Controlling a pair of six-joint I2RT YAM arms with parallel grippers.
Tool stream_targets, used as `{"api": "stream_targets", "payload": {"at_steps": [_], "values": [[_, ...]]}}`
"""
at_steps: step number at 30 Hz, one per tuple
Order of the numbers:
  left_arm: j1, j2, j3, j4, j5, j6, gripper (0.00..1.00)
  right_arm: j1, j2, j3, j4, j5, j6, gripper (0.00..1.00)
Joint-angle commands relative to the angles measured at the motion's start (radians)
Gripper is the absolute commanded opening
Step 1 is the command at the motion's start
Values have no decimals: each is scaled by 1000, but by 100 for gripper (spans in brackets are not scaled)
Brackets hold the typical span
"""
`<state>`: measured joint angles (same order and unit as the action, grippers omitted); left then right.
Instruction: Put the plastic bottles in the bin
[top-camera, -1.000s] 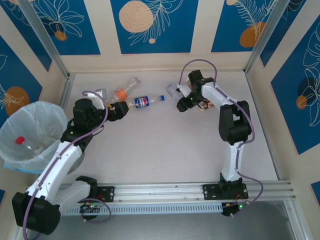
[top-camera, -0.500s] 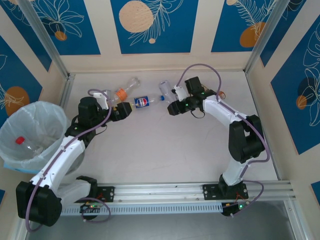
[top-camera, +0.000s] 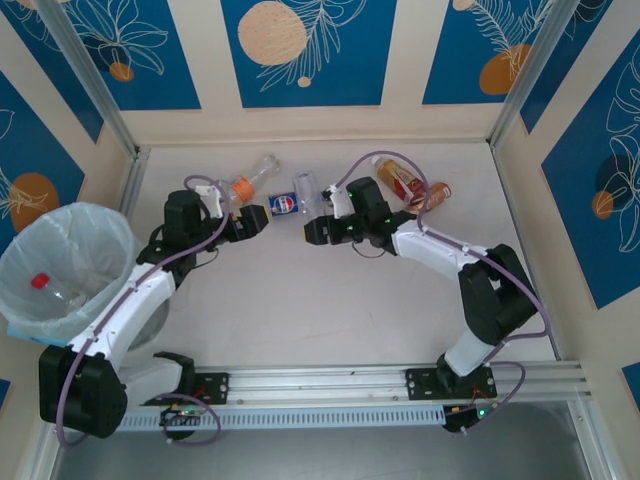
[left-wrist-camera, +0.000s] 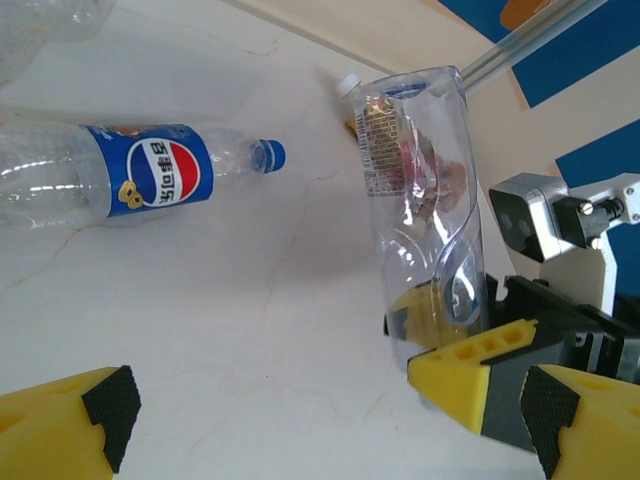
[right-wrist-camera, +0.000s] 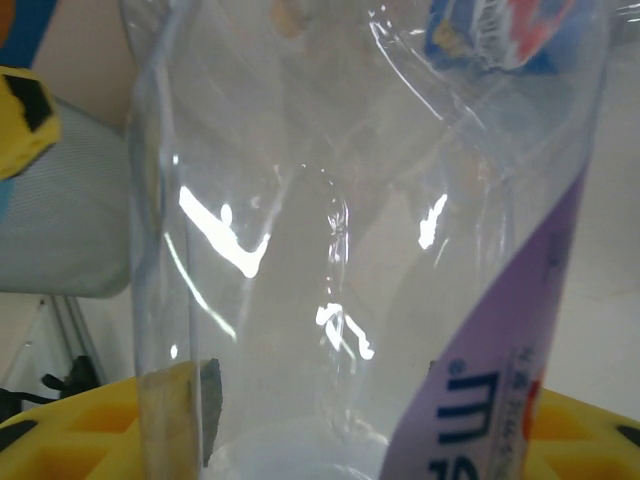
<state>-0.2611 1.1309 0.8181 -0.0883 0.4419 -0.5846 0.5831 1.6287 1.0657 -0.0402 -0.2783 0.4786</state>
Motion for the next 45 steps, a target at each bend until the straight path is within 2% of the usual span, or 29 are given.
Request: {"api": "stream_targets", "payload": {"at_steps": [1,5,11,17,22,28,31,36,45], "values": [[-18,10,44,32,24,-11,99,31,8,-23,151,-40,156,46],[-23,39,64,14,35,-11,99,62,13,-4,146,-17,134,46],[-27,70,70,104,129,-14,99,81,41,-27,276,-68,196,46],[-27,92,78,157,143,-26,99,94,43,-63,393,-119,223,47],[-26,156,106,215,136,-42,99,128,37,-101,475,-137,226,47],[-38,259,170,273,205,-54,98,166,40,-98,504,-147,215,47],[-47,284,199,256,230,-30,93,173,39,-89,482,-130,204,47],[-53,288,200,261,228,-28,78,172,37,-88,492,-134,213,47],[-53,287,202,270,230,-63,64,173,31,-89,507,-134,221,53]]}}
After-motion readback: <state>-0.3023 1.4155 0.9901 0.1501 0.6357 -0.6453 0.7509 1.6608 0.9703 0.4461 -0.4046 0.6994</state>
